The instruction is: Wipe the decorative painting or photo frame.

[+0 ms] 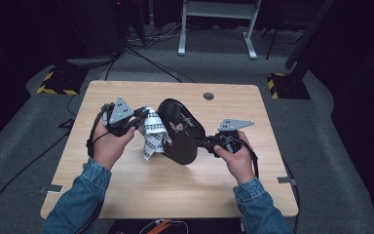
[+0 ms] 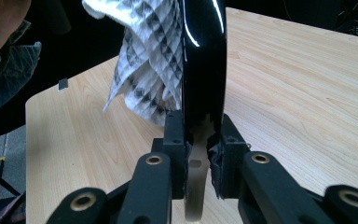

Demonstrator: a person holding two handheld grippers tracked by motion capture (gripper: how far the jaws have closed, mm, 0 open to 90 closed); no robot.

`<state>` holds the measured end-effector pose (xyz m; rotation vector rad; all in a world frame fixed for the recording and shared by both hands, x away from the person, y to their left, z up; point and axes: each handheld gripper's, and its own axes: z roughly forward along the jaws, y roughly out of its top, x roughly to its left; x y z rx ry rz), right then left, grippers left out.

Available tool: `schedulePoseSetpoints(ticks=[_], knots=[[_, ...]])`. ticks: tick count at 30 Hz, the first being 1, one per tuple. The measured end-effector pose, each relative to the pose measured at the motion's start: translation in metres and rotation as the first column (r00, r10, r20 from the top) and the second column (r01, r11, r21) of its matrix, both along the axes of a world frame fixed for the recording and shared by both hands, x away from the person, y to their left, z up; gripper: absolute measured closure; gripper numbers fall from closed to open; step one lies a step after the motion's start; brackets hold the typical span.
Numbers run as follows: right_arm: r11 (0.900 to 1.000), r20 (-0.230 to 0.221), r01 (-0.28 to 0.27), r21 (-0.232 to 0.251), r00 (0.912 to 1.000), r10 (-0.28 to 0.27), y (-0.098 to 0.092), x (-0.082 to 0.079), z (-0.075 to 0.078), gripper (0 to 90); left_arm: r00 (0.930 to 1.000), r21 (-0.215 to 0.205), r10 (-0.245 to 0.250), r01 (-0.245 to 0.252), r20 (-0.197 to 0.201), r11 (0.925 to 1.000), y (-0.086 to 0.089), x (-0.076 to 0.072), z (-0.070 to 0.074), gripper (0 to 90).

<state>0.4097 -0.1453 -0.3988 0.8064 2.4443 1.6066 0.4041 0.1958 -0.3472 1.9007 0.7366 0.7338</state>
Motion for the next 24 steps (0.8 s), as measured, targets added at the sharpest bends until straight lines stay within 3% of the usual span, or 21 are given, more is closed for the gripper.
schedulePoseSetpoints(ticks=[24], knots=[[1.000, 0.004, 0.011, -0.004, 0.9999, -0.011, 0.003, -0.006, -0.001, 78.9, 0.9969, -0.067, -0.052, 0.056, 0.059, 0.9962, -0.022, 0.011, 0.037, 82.8]])
